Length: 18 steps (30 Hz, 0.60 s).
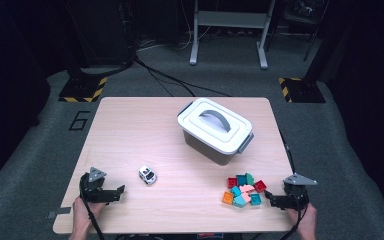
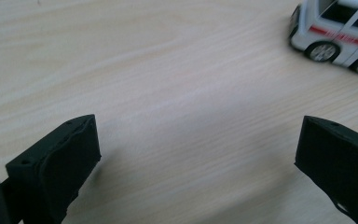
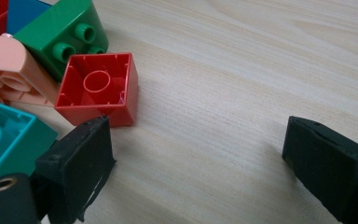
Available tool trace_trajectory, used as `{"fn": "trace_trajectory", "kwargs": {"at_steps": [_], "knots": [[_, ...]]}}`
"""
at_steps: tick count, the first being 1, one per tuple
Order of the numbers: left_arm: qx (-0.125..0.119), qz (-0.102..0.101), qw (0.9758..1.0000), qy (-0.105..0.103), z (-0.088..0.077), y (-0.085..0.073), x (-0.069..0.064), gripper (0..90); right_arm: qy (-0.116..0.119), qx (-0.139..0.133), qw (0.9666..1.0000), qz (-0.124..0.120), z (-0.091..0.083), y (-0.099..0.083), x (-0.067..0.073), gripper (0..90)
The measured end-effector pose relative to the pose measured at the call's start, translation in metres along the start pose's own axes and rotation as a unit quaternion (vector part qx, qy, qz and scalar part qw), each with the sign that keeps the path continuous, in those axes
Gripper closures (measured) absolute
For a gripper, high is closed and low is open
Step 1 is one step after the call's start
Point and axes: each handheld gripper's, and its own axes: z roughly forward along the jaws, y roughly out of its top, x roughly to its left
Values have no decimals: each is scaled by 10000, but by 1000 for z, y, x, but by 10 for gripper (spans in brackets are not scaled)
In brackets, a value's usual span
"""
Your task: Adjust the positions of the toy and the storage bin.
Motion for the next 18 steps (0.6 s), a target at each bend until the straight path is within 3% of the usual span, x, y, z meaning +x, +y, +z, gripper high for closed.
{"fn": "trace_trajectory", "kwargs": {"at_steps": [2, 5, 6, 9, 13, 18], "knots": [[-154, 27, 9999, -44, -1, 6, -5, 1, 6, -2, 10000, 18, 0, 0, 0, 81], [-201, 84, 9996, -151, -2, 13, -10, 0, -7, -10, 10000, 27, 0, 0, 0, 81], [-335, 181, 9991, -198, -3, 22, -18, 0, 6, -5, 10000, 15, 0, 0, 0, 81], [-397, 258, 9984, -325, -2, 30, -26, 0, 6, -5, 10000, 15, 0, 0, 0, 82], [-399, 587, 9958, -585, 6, 47, -47, 0, -15, -19, 10000, 40, 0, 0, 0, 82], [-239, 1012, 9921, -706, 21, 55, -63, 0, -19, -24, 10000, 56, 0, 0, 0, 83]]}}
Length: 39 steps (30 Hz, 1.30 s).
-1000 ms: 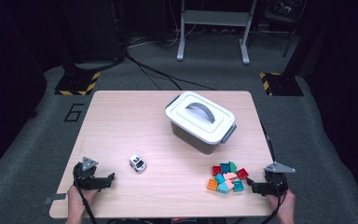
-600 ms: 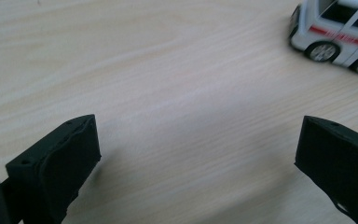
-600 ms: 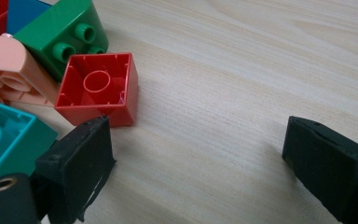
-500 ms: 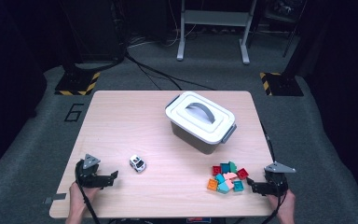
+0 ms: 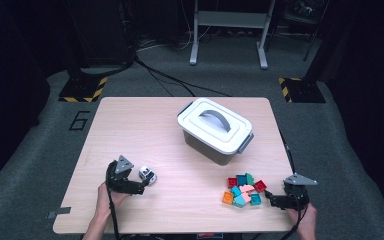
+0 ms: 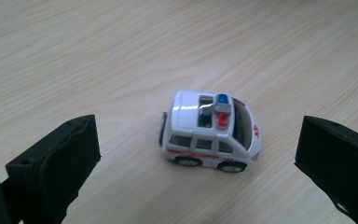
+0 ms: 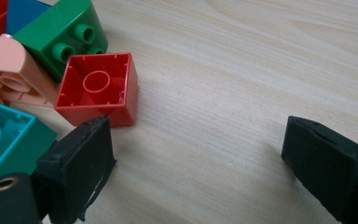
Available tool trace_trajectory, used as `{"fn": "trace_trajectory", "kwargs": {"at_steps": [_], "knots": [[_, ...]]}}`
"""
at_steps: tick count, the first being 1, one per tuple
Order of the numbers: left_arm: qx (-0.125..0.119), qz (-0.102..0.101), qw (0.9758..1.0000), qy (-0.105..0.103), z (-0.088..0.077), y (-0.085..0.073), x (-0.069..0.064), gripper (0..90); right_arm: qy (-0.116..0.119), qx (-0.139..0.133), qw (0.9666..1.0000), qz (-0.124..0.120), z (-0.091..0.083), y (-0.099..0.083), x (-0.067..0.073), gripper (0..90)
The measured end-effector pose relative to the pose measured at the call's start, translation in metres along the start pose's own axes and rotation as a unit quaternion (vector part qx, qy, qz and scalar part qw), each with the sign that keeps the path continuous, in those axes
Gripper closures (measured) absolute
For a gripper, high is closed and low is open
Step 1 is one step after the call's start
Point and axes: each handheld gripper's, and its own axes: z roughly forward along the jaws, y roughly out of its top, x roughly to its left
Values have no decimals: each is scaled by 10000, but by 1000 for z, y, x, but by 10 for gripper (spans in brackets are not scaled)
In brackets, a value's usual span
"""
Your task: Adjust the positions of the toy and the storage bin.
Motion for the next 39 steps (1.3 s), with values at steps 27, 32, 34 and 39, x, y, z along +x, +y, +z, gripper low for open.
{"fn": "trace_trajectory", "kwargs": {"at_steps": [27, 32, 34, 39], "knots": [[344, 54, 9993, -100, 35, -5, -5, 255, 48, 12, 10000, 41, -1, 0, 0, 83], [319, 9, 9995, -59, 35, -6, -4, 259, 33, 4, 10000, -6, 0, 0, 0, 82], [318, -7, 9995, -55, 34, -6, -4, 259, 24, 11, 10000, 40, 0, 0, 1, 83], [312, -135, 9994, -17, 30, -7, 0, 260, 12, 8, 10000, -26, 0, 0, 0, 83]]}}
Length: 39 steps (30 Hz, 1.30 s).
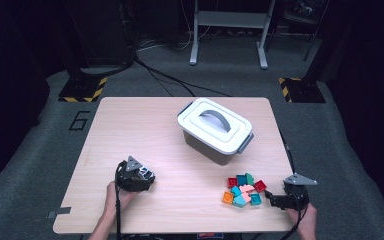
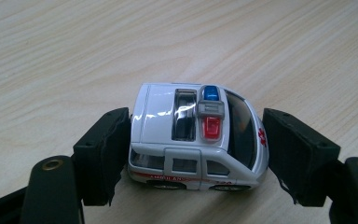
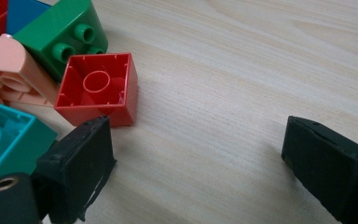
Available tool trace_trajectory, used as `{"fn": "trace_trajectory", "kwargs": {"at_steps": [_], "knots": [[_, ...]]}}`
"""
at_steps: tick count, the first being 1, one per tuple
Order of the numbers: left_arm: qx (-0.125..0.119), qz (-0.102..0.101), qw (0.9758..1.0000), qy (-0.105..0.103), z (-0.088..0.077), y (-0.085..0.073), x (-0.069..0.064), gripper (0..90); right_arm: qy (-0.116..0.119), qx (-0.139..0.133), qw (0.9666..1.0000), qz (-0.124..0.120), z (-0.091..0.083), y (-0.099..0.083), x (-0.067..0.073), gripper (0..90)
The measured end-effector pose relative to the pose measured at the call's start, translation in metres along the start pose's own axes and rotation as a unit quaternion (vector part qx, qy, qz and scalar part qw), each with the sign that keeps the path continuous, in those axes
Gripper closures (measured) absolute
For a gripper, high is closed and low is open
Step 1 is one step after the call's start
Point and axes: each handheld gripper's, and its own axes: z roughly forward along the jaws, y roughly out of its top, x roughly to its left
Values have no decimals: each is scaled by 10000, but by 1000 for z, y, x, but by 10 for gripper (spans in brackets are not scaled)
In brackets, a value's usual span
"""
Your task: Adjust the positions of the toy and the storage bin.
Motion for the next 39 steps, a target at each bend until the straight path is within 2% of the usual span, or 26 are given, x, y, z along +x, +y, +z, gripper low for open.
{"fn": "trace_trajectory", "kwargs": {"at_steps": [9, 14, 16, 18, 20, 22, 28, 32, 33, 37, 39], "knots": [[-104, -146, 9998, 108, -13, 1, 11, 260, 25, 3, 10000, 38, 0, 0, 1, 83], [-169, -197, 9993, 266, -25, 0, 20, 260, 8, -8, 10000, 26, 0, 0, 1, 83], [-199, -292, 9988, 348, -31, -1, 26, 260, -11, -8, 10000, 28, 0, 0, 1, 83], [-184, -301, 9987, 365, -33, -1, 28, 260, -10, -7, 10000, 23, 0, 0, 0, 83], [-212, -368, 9979, 482, -39, -4, 36, 260, -8, -6, 10000, 16, 0, 0, 0, 83], [-204, -378, 9979, 491, -40, -5, 38, 260, -7, 0, 10000, 6, 0, 0, 0, 83], [-231, -561, 9952, 765, -54, -14, 56, 260, 5, 12, 10000, -14, 0, 0, 0, 83], [-216, -658, 9938, 869, -59, -18, 64, 260, -4, 10, 10000, -20, 0, 0, 0, 84], [-223, -746, 9925, 942, -61, -22, 69, 260, -7, 11, 10000, -18, 0, 0, 0, 84], [-118, -871, 9906, 1050, -66, -31, 80, 260, -4, 10, 10000, -20, 0, 0, 0, 84], [-154, -958, 9888, 1134, -67, -36, 86, 259, -7, 10, 10000, -19, 0, 0, 0, 84]]}}
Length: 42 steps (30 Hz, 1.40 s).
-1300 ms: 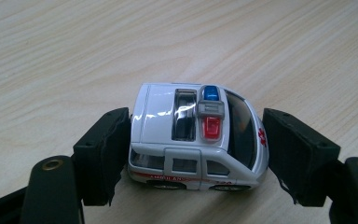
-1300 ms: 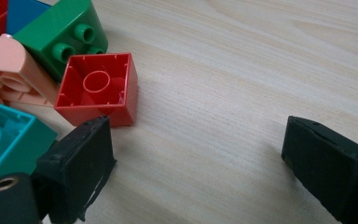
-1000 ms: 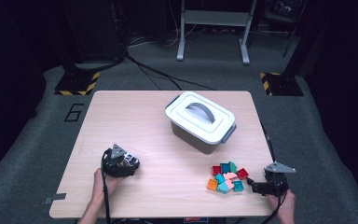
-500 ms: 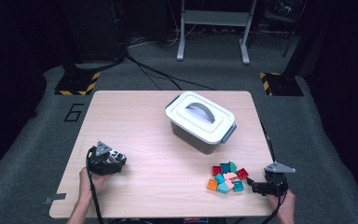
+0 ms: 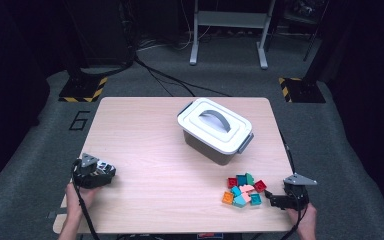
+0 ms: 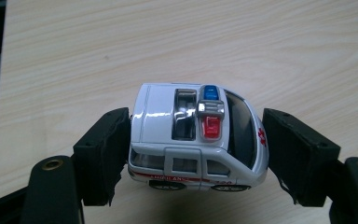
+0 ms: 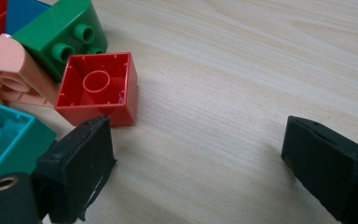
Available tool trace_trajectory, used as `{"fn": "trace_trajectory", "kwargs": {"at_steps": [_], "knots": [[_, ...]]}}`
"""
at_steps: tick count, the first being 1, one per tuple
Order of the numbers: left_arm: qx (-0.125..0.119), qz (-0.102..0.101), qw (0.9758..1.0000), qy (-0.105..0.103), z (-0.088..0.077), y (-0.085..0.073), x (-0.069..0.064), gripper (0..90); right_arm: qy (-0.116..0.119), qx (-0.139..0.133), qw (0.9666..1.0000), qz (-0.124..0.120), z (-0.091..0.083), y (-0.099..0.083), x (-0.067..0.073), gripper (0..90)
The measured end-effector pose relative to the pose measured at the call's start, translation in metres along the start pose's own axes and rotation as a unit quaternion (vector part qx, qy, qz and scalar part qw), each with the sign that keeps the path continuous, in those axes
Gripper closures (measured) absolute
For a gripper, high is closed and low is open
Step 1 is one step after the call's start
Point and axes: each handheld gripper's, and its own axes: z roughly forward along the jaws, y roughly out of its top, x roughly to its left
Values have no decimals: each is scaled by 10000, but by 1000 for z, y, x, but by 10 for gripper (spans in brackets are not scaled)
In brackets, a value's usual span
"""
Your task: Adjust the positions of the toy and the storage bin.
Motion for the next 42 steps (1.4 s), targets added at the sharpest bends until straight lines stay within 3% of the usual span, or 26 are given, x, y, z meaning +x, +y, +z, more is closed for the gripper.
{"fn": "trace_trajectory", "kwargs": {"at_steps": [10, 18, 21, 23, 27, 31, 32, 35, 36, 39, 40, 41, 42], "knots": [[119, -291, 9992, 256, 1, -15, 25, 259, 17, -16, 10000, 53, 0, 0, 1, 85], [372, -259, 9984, 324, 5, -24, 31, 257, 19, -16, 10000, 45, 0, 0, 1, 85], [260, -383, 9983, 346, 6, -27, 31, 253, 18, -19, 10000, 48, 0, 0, 1, 86], [285, -335, 9984, 355, 5, -27, 32, 248, 18, -21, 10000, 48, 0, 0, 1, 86], [148, -340, 9979, 530, -4, -23, 31, 162, 17, -13, 10000, 72, 0, 0, 1, 87], [-35, -393, 9972, 628, -14, -18, 31, 142, 17, -19, 10000, 66, 0, 0, 1, 87], [-137, -406, 9975, 570, -23, -12, 29, 135, 19, -12, 10000, 89, 0, 0, 1, 87], [-247, -448, 9977, 443, -28, -6, 26, 117, 16, -15, 10000, 70, 0, 0, 1, 87], [-352, -366, 9983, 300, -35, 2, 19, 117, 19, -10, 10000, 88, 0, 0, 1, 87], [-429, -262, 9985, 223, -39, 8, 11, 104, 18, -9, 10000, 94, 0, 0, 1, 87], [-435, -85, 9990, 69, -42, 15, -2, 98, 19, -12, 10000, 92, 0, 0, 1, 88], [-435, -85, 9990, 69, -42, 15, -2, 92, 13, -7, 10000, 64, 0, 0, 1, 89], [-464, 23, 9989, -84, -41, 19, -13, 89, 13, -10, 10000, 64, 0, 0, 0, 89]]}}
